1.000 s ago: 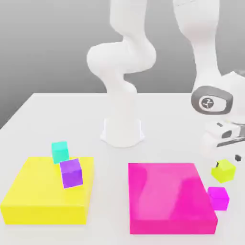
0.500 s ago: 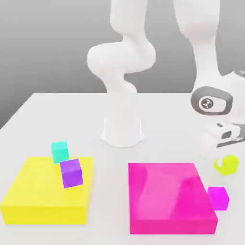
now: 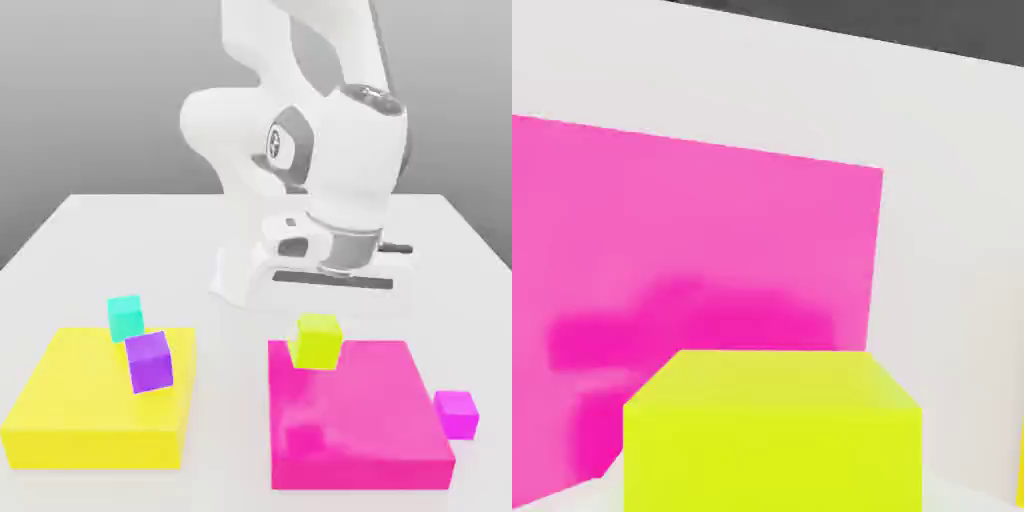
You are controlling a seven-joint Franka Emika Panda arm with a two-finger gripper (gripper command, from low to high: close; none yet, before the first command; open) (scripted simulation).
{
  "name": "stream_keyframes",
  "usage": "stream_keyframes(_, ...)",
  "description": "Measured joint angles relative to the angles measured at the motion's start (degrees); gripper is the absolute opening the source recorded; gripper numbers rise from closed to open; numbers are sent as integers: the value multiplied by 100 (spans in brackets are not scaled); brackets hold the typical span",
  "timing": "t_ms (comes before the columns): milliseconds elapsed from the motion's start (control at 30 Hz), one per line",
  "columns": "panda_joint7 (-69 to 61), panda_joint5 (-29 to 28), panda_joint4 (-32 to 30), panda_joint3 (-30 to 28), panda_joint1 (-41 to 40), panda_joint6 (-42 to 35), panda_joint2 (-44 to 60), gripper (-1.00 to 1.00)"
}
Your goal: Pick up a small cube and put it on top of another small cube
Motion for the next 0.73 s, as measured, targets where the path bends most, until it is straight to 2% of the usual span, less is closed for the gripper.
stream_keyframes(400,-2650,-190,-671,-2415,-1847,-1163,-1859,-100)
stream_keyframes(467,-2821,-209,-766,-2600,-1948,-926,-1712,-100)
stream_keyframes(633,-2903,-248,-979,-2775,-1961,208,-783,-100)
stream_keyframes(667,-2907,-256,-1004,-2795,-1958,355,-662,100)
stream_keyframes(733,-2907,-256,-1004,-2795,-1958,355,-662,100)
